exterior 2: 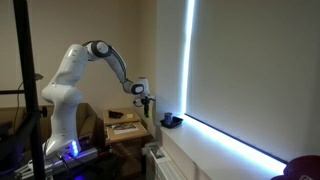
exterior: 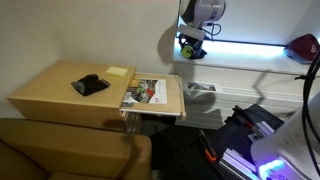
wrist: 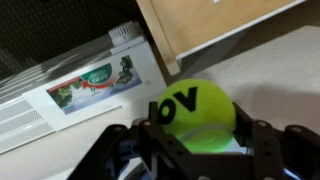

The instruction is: Put the yellow ball on top of the can on the window sill, place the yellow ball on the nightstand

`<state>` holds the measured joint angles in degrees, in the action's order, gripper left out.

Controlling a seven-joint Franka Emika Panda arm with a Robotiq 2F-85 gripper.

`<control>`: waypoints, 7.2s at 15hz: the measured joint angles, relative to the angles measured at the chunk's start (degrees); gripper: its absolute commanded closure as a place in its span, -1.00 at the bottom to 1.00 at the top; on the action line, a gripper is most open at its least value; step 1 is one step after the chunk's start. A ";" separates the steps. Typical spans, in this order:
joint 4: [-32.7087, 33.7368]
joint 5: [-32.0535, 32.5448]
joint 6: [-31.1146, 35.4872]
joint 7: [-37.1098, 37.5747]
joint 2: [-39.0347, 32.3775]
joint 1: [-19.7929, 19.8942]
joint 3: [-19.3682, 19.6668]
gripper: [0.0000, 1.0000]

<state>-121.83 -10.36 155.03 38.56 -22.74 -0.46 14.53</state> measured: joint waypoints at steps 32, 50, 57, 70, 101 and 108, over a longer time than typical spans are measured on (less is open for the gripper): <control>30.86 -2.75 -17.84 12.39 -12.62 14.28 0.11 -0.36; 30.87 -2.84 -17.30 10.62 -14.35 15.47 -0.03 0.14; 31.04 -3.56 -17.20 8.72 -14.35 15.74 -0.34 0.14; 30.46 -3.53 -13.33 12.71 -15.05 10.15 -1.39 0.14; 31.64 -3.27 -15.87 13.00 -15.44 11.65 0.94 0.14; 31.62 -3.26 -15.84 13.01 -15.46 11.68 0.87 -0.94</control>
<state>-90.21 -13.62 139.20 51.57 -38.20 11.22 15.40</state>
